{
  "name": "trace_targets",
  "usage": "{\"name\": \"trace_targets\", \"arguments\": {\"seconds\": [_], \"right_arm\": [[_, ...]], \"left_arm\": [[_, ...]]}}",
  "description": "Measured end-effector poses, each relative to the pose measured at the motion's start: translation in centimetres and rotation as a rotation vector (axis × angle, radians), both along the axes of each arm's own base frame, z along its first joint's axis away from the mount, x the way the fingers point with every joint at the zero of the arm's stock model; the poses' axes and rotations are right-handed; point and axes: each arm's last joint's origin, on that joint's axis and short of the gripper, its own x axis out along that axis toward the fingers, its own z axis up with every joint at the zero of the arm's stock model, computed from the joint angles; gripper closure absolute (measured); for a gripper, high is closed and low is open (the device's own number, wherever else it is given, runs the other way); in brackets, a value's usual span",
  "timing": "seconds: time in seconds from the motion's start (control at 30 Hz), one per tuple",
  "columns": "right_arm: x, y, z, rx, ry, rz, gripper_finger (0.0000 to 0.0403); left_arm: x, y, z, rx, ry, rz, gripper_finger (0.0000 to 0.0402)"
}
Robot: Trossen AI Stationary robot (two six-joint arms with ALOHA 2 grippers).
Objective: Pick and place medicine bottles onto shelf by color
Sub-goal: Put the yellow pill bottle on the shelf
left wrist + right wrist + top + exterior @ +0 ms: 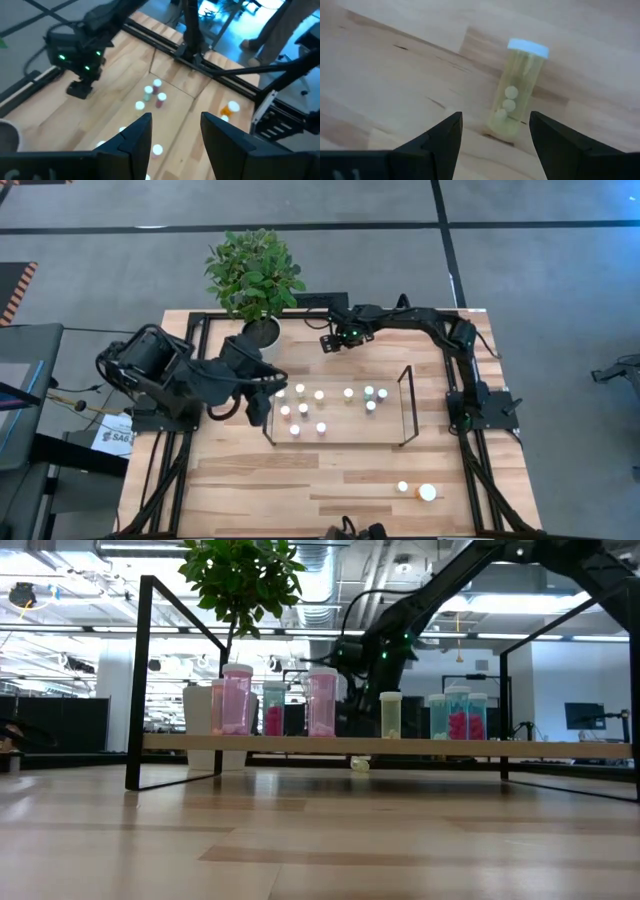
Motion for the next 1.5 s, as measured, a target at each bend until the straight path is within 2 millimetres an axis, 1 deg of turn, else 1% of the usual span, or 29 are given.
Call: {"name": "trace_targets", "arguments": {"seconds": [0.1, 0.27, 0.33, 0.43, 0.6, 0.67, 0.77, 0.87, 1.1, 1.2, 1.37, 1.43, 1.5], "right_arm": [[0.2, -0.1, -0.9, 0.008, 0.015, 0.0, 0.0148], [0.2, -0.4, -0.4, -0.015, -0.01, -0.009, 0.0148], [0.0, -0.6, -0.5, -0.011, -0.002, -0.015, 0.0151], [-0.2, -0.8, -0.5, -0.008, 0.004, -0.022, 0.0168], [-1.1, -1.3, -0.7, 0.019, 0.05, -0.039, 0.0215], [-1.2, -1.6, -1.2, 0.027, 0.066, -0.04, 0.0232], [-1.6, -1.8, -1.3, 0.03, 0.081, -0.022, 0.0252], [-1.5, -2.0, -1.3, 0.014, 0.079, 0.01, 0.0263], [-1.7, -2.2, -1.3, -0.002, 0.09, 0.055, 0.0263], [-1.7, -2.2, -1.3, -0.004, 0.096, 0.07, 0.0272], [-2.2, -1.5, -0.3, 0.0, 0.129, 0.124, 0.0286], [-2.4, -1.1, 0.7, -0.004, 0.136, 0.152, 0.0286], [-2.6, -0.2, 2.1, -0.012, 0.141, 0.187, 0.0286]], "left_arm": [[-0.5, 0.5, 0.2, 0.009, -0.001, 0.016, 0.0247], [-1.2, 1.1, 0.6, 0.03, -0.011, 0.041, 0.0247], [-1.5, 1.3, 0.8, 0.04, -0.021, 0.055, 0.0247], [-1.7, 1.6, 0.9, 0.047, -0.022, 0.067, 0.0247], [-1.9, 1.7, 0.9, 0.049, -0.019, 0.067, 0.0247], [-1.9, 1.7, 0.9, 0.049, -0.019, 0.067, 0.0247], [-1.9, 1.7, 0.8, 0.053, -0.01, 0.066, 0.0247], [-2.0, 1.7, 0.8, 0.055, -0.004, 0.066, 0.0247], [-2.0, 1.7, 0.8, 0.056, -0.003, 0.067, 0.0247], [-2.0, 1.7, 0.8, 0.056, -0.003, 0.067, 0.0247], [-2.0, 1.7, 0.8, 0.067, -0.007, 0.08, 0.0247], [-2.0, 1.8, 0.8, 0.073, -0.01, 0.088, 0.0247], [-2.0, 1.8, 0.8, 0.079, -0.012, 0.096, 0.0247]]}}
